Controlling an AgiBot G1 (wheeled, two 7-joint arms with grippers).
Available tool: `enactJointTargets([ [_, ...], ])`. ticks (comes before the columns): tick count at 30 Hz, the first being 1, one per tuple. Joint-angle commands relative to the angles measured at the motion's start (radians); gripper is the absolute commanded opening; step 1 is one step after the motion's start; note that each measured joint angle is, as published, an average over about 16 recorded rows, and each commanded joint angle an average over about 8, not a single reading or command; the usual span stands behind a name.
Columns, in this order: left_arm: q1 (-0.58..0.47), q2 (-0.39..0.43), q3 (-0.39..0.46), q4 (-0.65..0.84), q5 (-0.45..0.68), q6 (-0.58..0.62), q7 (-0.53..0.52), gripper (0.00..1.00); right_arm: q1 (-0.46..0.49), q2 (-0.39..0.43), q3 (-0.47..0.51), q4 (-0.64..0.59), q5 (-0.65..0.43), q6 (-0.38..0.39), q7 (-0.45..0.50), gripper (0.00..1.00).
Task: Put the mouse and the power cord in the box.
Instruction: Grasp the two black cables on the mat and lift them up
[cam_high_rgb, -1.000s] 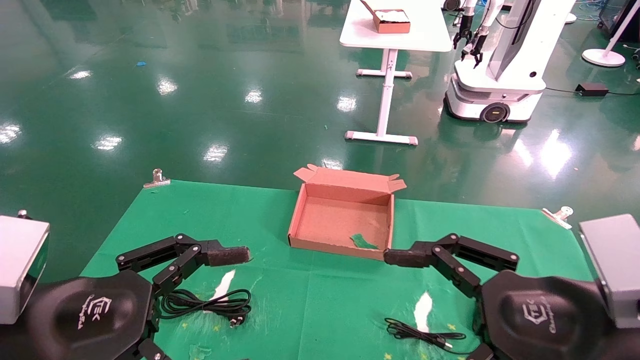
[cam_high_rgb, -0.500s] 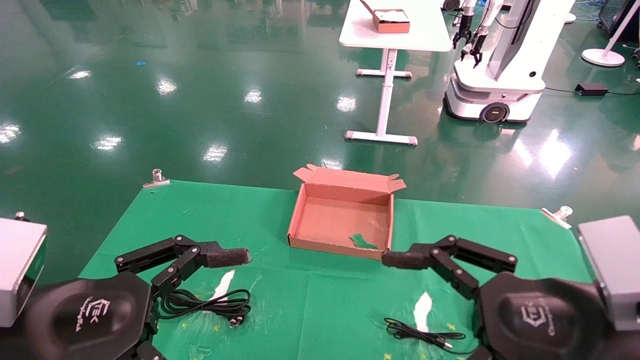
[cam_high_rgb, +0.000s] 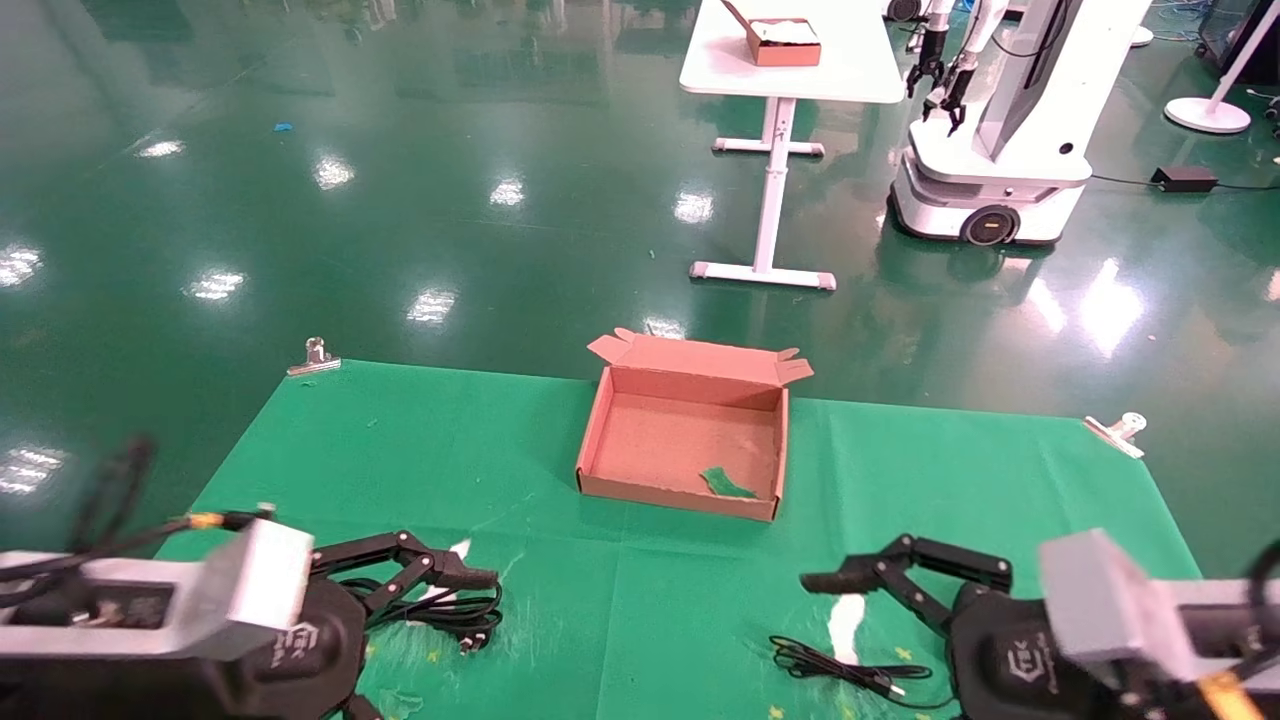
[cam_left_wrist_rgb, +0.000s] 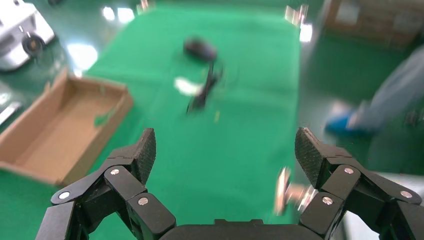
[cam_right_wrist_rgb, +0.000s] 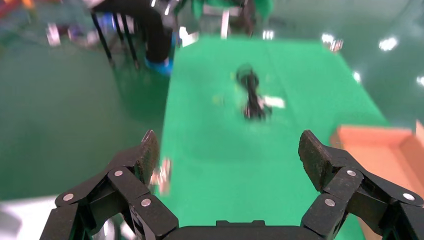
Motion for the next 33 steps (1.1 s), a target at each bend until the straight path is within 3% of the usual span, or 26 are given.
enactJointTargets([
  [1,-0.056,0.015,0.042,0.027,0.081,0.012,0.031,1.0,0.027,-0.002,-0.039,-0.03,-0.037,-0.004,-0.03,1.0],
  [8,-0.222,0.115,0.209,0.22,0.287,0.005,0.166,1.0,0.156,-0.083,-0.182,-0.213,-0.242,0.023,-0.19,1.0],
  [17,-0.315,0.253,0.286,0.592,0.408,-0.103,0.383,1.0,0.276,-0.277,-0.282,-0.514,-0.461,0.153,-0.387,1.0],
  [25,-0.332,0.358,0.31,0.815,0.49,-0.351,0.507,1.0,0.328,-0.406,-0.318,-0.739,-0.538,0.267,-0.506,1.0],
  [33,-0.325,0.419,0.315,0.938,0.504,-0.44,0.596,1.0,0.353,-0.47,-0.329,-0.888,-0.562,0.33,-0.595,1.0],
])
